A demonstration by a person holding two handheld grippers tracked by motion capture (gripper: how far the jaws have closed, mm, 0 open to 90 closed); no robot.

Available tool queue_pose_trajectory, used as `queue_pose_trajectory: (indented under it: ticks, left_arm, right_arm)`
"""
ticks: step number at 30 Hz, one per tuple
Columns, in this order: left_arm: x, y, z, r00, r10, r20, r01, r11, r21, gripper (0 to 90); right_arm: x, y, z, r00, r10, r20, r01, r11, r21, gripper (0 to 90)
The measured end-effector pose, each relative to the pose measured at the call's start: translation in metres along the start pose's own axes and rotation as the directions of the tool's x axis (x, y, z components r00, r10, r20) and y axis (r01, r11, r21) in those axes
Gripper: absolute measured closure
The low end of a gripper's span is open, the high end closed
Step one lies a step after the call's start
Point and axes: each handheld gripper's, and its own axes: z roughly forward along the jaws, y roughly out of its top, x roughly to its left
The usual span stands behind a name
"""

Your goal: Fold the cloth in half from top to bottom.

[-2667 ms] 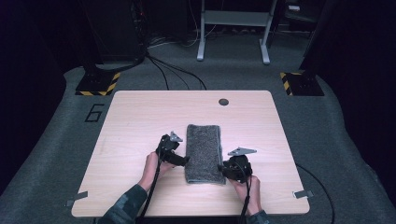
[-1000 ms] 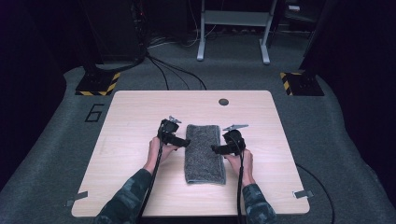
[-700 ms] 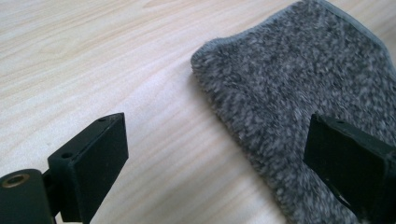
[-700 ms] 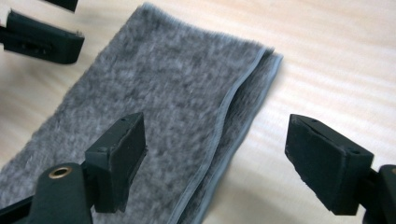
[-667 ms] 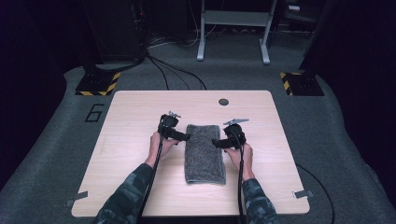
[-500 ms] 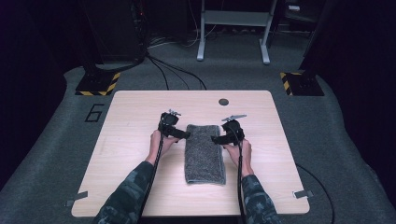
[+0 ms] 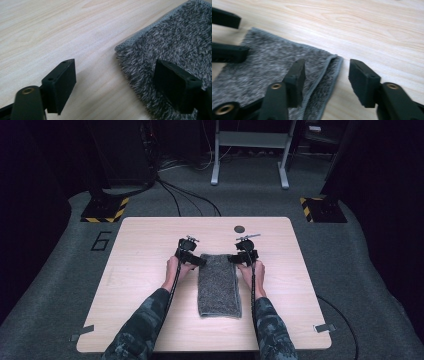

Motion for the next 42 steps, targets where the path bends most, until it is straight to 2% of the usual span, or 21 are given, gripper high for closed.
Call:
queue_pose_trajectory:
  ticks: [4, 8, 10, 14, 15, 16, 18, 20, 23, 25, 28, 36, 42]
  left_arm:
    - [-0.002, 0.000, 0.004, 0.9999, 0.012, 0.007, -0.012, 0.9999, 0.011, 26.1]
    - [-0.007, 0.002, 0.006, 0.9994, 0.034, -0.002, -0.034, 0.9994, 0.000, 33.2]
    - [-0.010, 0.003, 0.006, 0.9988, 0.049, -0.007, -0.049, 0.9988, 0.007, 37.0]
    - [-0.014, 0.004, 0.006, 0.9972, 0.075, -0.007, -0.075, 0.9972, 0.010, 50.2]
    - [-0.015, 0.004, 0.006, 0.9971, 0.075, 0.005, -0.075, 0.9971, 0.003, 53.9]
    - [-0.015, 0.004, 0.006, 0.9976, 0.068, 0.011, -0.068, 0.9977, -0.001, 61.3]
    - [-0.016, 0.004, 0.006, 0.9978, 0.064, 0.018, -0.064, 0.9979, -0.006, 70.8]
    - [-0.016, 0.004, 0.007, 0.9981, 0.055, 0.029, -0.055, 0.9984, -0.012, 75.2]
    - [-0.017, 0.004, 0.003, 0.9976, 0.061, 0.032, -0.061, 0.9980, -0.018, 82.2]
    - [-0.018, 0.004, 0.000, 0.9976, 0.060, 0.034, -0.059, 0.9977, -0.034, 84.1]
    - [-0.019, 0.005, -0.007, 0.9972, 0.068, 0.031, -0.066, 0.9961, -0.059, 85.3]
    - [-0.022, 0.005, -0.028, 0.9946, 0.094, 0.043, -0.089, 0.9892, -0.116, 86.2]
    - [-0.026, 0.002, -0.044, 0.9934, 0.105, 0.047, -0.095, 0.9810, -0.169, 86.1]
  right_arm:
    - [-0.003, 0.003, 0.006, 0.9990, 0.031, 0.034, -0.032, 0.999, 0.028, 53.1]
    - [-0.006, 0.002, 0.014, 0.9989, 0.025, 0.039, -0.026, 0.999, 0.040, 54.3]
    - [-0.007, 0.001, 0.019, 0.9994, 0.023, 0.025, -0.024, 0.999, 0.047, 57.1]
    - [-0.006, 0.000, 0.023, 0.9996, 0.021, 0.016, -0.022, 0.998, 0.054, 74.6]
    - [-0.006, 0.000, 0.023, 0.9998, 0.017, 0.007, -0.018, 0.998, 0.059, 78.0]
    - [-0.006, -0.001, 0.023, 0.9998, 0.017, -0.001, -0.017, 0.998, 0.059, 81.2]
    - [-0.006, -0.002, 0.022, 0.9998, 0.014, -0.013, -0.013, 0.998, 0.060, 84.9]
    - [-0.004, -0.004, 0.022, 1.0000, -0.009, -0.004, 0.009, 0.999, 0.042, 86.2]
    - [-0.004, -0.008, 0.020, 0.9998, -0.012, -0.014, 0.012, 1.000, 0.016, 87.0]
    - [-0.003, -0.009, 0.018, 0.9998, -0.002, -0.021, 0.002, 1.000, 0.019, 87.1]
    - [-0.001, -0.010, 0.010, 0.9995, -0.006, -0.032, 0.006, 1.000, -0.013, 87.4]
    - [0.004, -0.011, -0.013, 0.9970, -0.052, -0.058, 0.046, 0.995, -0.092, 87.8]
    - [0.011, -0.011, -0.028, 0.9949, -0.081, -0.061, 0.073, 0.990, -0.122, 87.9]
